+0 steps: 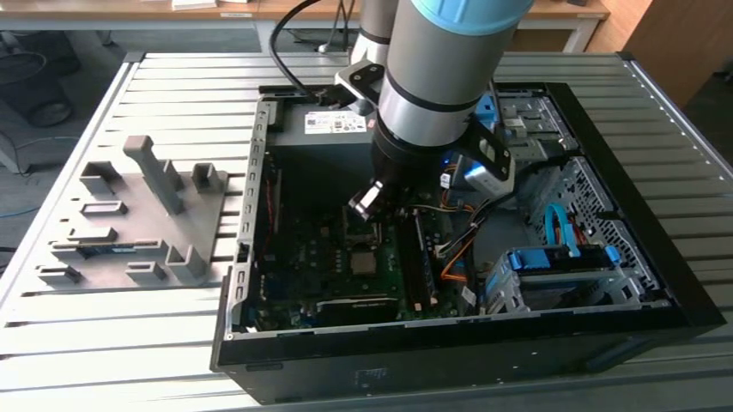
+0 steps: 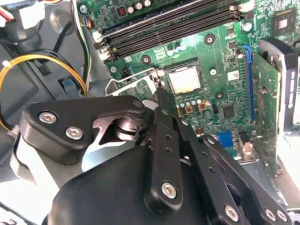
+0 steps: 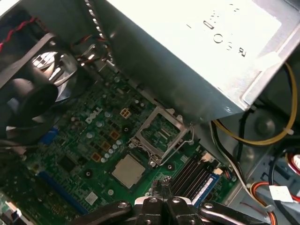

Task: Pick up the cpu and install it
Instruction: 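Close the cpu cover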

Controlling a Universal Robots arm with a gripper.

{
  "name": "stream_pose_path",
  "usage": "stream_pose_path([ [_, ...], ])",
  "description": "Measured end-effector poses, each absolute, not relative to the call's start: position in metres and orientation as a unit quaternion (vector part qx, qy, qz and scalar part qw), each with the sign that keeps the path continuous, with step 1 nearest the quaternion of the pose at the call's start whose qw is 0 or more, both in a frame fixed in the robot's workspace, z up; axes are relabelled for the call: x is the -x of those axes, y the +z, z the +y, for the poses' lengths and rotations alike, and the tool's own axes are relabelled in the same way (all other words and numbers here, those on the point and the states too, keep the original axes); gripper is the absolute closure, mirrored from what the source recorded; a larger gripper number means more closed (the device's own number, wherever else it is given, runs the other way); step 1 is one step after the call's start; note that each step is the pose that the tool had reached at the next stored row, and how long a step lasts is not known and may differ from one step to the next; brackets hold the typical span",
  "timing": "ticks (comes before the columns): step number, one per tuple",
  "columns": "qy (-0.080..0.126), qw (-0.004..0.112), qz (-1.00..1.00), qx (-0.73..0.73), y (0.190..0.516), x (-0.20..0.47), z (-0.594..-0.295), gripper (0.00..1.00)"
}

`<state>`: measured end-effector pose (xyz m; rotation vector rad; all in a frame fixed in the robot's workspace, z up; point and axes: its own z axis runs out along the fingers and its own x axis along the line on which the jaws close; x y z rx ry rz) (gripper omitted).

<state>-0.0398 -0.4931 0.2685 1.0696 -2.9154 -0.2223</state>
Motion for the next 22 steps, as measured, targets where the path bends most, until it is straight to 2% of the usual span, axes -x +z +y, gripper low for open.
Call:
stream_pose_path([
  [22,-0.070,0.021,-0.898,-0.433,0.2685,0.0398,-0.4931,0.90],
])
